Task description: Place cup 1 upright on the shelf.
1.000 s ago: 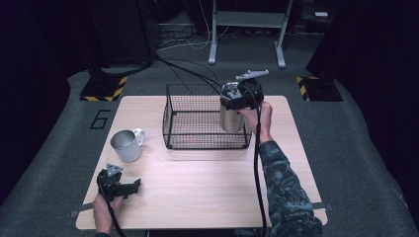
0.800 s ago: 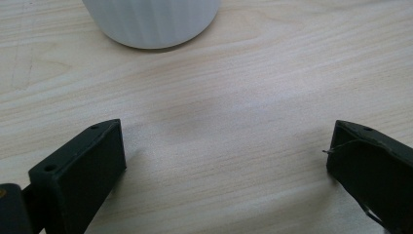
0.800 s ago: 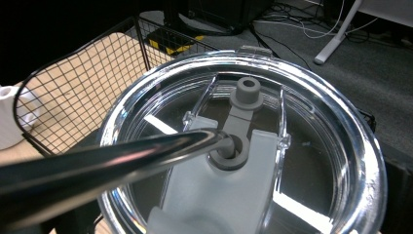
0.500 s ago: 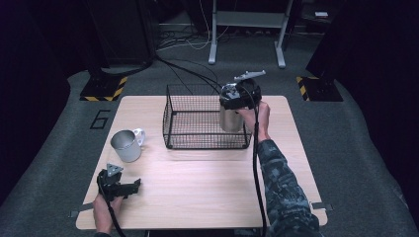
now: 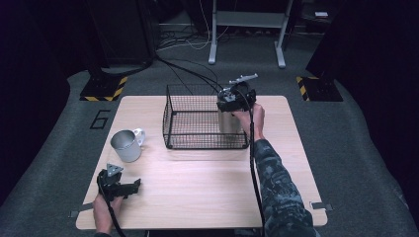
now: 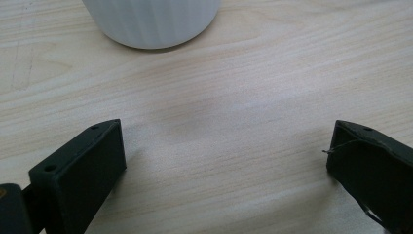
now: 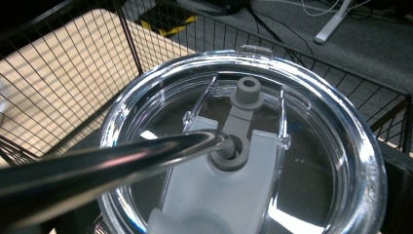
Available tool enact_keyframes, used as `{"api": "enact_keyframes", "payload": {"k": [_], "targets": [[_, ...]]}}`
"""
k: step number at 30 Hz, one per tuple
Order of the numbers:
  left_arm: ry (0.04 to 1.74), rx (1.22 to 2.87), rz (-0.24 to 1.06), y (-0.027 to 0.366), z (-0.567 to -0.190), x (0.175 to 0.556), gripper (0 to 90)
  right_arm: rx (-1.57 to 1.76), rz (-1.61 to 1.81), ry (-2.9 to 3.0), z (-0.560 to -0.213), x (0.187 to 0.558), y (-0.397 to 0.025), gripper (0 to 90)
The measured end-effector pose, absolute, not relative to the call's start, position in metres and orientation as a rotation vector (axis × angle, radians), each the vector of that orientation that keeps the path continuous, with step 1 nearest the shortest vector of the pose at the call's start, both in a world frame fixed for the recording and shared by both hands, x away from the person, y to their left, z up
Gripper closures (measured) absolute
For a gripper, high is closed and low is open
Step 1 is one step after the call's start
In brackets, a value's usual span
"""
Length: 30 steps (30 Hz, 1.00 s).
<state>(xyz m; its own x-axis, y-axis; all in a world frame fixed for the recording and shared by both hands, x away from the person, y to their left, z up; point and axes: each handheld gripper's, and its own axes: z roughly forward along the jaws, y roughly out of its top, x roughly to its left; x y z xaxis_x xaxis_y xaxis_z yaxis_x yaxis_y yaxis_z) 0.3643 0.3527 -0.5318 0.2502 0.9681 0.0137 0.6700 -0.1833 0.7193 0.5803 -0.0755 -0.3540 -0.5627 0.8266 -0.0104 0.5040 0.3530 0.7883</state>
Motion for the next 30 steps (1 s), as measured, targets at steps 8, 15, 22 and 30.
{"api": "enact_keyframes", "payload": {"k": [8, 15, 22, 30], "targets": [[1.487, 1.931, 0.647, 0.353, -0.532, 0.364, 0.4, 1.184, 1.051, 2.241, -0.367, 0.584, -0.072, 3.3], [1.493, 1.922, 0.641, 0.352, -0.532, 0.364, 0.4, 1.193, 1.042, 2.246, -0.373, 0.586, -0.071, 3.3], [1.493, 1.922, 0.641, 0.352, -0.532, 0.364, 0.4, 1.22, 1.035, 2.254, -0.378, 0.588, -0.07, 3.2], [1.493, 1.922, 0.64, 0.352, -0.532, 0.364, 0.4, 1.228, 1.031, 2.26, -0.384, 0.589, -0.069, 3.1]]}}
